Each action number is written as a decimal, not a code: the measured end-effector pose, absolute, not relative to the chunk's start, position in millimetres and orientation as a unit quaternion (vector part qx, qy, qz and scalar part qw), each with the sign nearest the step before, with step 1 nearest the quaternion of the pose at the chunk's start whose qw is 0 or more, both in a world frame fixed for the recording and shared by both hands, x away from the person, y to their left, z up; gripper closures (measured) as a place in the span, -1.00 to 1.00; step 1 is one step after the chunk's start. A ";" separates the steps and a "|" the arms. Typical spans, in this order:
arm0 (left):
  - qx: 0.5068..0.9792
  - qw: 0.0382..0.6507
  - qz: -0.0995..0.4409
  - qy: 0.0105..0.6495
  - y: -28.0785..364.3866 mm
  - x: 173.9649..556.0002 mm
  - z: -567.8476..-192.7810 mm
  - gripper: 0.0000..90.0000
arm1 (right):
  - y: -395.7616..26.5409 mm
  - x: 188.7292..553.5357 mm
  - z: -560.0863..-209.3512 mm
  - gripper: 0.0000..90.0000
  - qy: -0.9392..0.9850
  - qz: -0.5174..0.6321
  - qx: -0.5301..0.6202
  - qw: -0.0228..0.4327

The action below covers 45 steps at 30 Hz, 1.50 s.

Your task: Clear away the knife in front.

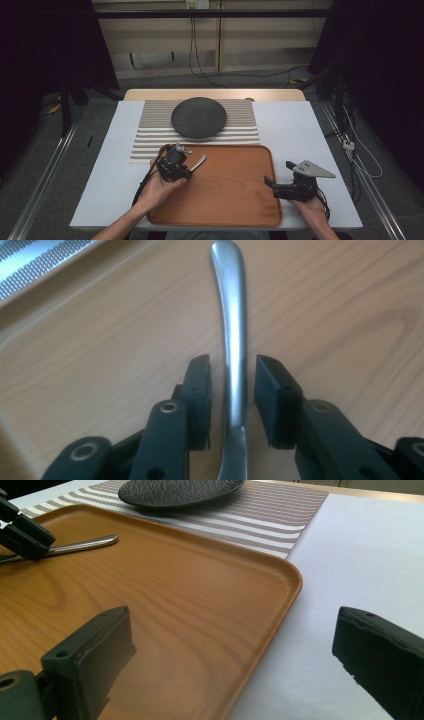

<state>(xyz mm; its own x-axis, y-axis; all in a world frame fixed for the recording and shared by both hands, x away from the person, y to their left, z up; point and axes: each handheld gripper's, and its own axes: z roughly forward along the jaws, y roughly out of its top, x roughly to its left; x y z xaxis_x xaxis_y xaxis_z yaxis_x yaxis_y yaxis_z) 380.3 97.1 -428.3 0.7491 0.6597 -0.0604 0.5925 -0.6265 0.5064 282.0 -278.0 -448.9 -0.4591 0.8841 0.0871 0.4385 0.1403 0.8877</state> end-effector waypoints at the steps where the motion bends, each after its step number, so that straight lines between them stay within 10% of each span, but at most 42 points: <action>1: 0.899 0.258 0.068 0.348 98.4 380.9 -428.1 0.50 | -278.1 281.8 -449.0 -0.94 0.716 0.466 0.462 0.239; 11: 0.863 0.323 0.110 0.373 115.0 387.1 -426.5 -0.67 | -279.1 280.8 -448.8 -0.94 0.717 0.466 0.460 0.238; 18: 0.872 0.365 0.120 0.302 105.5 365.1 -422.8 -0.72 | -279.1 277.4 -447.1 -0.94 0.714 0.470 0.462 0.239; 34: 0.901 0.336 0.095 0.255 85.8 357.5 -434.5 0.94 | -277.1 276.9 -447.2 -0.94 0.716 0.469 0.459 0.238; 45: 0.907 0.323 0.115 0.246 81.4 362.8 -440.7 1.00 | -277.4 276.9 -447.0 -0.94 0.716 0.469 0.459 0.238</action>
